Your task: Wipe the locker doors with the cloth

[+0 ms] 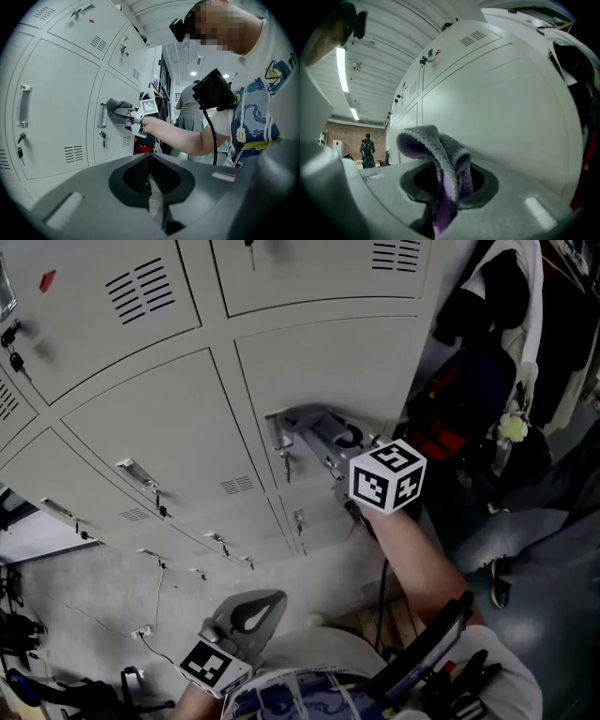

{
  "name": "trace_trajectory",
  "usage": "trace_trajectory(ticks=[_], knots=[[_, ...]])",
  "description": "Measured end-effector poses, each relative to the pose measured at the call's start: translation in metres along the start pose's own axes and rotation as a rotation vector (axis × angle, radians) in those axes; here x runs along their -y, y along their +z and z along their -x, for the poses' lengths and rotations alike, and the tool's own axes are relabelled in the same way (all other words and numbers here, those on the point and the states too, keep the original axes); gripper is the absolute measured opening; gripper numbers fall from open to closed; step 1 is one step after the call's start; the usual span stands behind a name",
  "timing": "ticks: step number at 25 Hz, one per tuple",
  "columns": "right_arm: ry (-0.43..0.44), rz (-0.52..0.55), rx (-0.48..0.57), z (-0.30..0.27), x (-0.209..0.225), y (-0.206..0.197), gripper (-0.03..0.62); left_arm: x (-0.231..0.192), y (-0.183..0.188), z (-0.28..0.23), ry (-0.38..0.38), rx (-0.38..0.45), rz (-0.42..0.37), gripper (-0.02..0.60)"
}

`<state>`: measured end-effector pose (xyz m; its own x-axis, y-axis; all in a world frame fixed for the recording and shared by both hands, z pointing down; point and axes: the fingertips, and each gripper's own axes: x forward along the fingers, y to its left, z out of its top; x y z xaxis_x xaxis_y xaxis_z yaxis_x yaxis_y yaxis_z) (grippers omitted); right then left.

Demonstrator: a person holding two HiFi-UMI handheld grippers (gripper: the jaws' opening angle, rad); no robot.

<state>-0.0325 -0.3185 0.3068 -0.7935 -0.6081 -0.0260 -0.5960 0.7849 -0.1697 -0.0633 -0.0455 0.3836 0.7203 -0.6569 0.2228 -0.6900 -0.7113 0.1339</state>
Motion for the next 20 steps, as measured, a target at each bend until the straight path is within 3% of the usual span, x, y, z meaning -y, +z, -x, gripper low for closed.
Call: trace_trajectory(ticks=[14,20], knots=[[-0.225,-0.015,0.054,0.075,0.102,0.019,0.091,0.008,0.002,-0.024,-0.077,-0.015,-0.015,0.002],[-0.305,-0.041,0.077,0.099,0.137,0.022,0.091,0.01,0.001,-0.026,-0.075,-0.021,-0.004,0.002]])
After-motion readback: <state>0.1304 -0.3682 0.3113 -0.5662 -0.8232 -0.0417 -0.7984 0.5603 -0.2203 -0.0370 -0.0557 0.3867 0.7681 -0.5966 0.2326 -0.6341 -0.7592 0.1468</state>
